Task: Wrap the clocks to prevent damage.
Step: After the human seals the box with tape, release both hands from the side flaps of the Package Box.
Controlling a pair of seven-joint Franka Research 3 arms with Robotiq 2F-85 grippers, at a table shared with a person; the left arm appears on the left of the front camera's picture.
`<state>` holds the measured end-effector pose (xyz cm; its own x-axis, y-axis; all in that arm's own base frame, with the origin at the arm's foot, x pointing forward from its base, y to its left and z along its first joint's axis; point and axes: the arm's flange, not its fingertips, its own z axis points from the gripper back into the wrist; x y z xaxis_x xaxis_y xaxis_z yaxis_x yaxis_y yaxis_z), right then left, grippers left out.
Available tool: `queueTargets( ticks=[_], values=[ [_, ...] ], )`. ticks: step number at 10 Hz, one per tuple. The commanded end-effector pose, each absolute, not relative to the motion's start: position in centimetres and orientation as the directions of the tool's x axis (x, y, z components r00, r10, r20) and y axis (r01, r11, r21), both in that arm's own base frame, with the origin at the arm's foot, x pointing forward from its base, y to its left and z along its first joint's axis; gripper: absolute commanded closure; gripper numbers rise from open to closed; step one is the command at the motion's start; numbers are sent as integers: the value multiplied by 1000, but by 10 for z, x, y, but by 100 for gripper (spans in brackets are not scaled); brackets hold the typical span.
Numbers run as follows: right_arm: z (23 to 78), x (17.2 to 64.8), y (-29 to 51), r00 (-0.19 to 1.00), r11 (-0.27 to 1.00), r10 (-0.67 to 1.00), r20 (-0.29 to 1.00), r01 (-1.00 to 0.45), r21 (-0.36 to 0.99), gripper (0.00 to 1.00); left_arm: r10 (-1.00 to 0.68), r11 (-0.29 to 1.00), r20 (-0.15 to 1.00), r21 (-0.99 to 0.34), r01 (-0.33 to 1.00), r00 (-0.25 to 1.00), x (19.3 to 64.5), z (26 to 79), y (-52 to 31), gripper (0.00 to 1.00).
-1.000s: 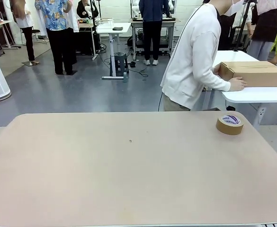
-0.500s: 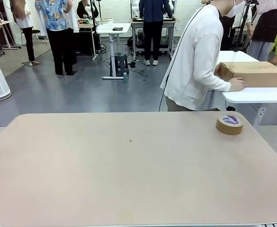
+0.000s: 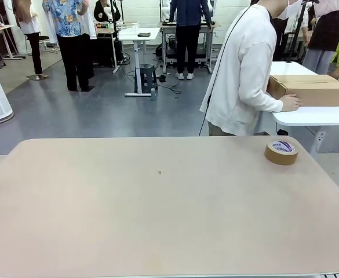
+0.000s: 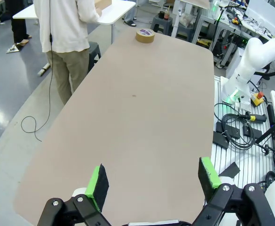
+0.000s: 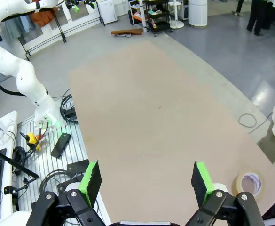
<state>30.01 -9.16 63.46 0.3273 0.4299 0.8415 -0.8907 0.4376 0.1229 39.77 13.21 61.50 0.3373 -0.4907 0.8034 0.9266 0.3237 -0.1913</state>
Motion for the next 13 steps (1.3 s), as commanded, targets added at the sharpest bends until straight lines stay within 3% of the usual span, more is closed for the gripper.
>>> queueTargets(
  ticks=[1, 13],
  values=[
    [634, 302, -91, 330, 436, 431, 840, -891, 127, 0, -483, 327, 806, -197, 924, 342, 397, 616, 132, 0],
    [634, 302, -91, 330, 436, 431, 840, -891, 127, 0, -483, 327, 806, -197, 924, 342, 397, 616, 132, 0]
  ],
)
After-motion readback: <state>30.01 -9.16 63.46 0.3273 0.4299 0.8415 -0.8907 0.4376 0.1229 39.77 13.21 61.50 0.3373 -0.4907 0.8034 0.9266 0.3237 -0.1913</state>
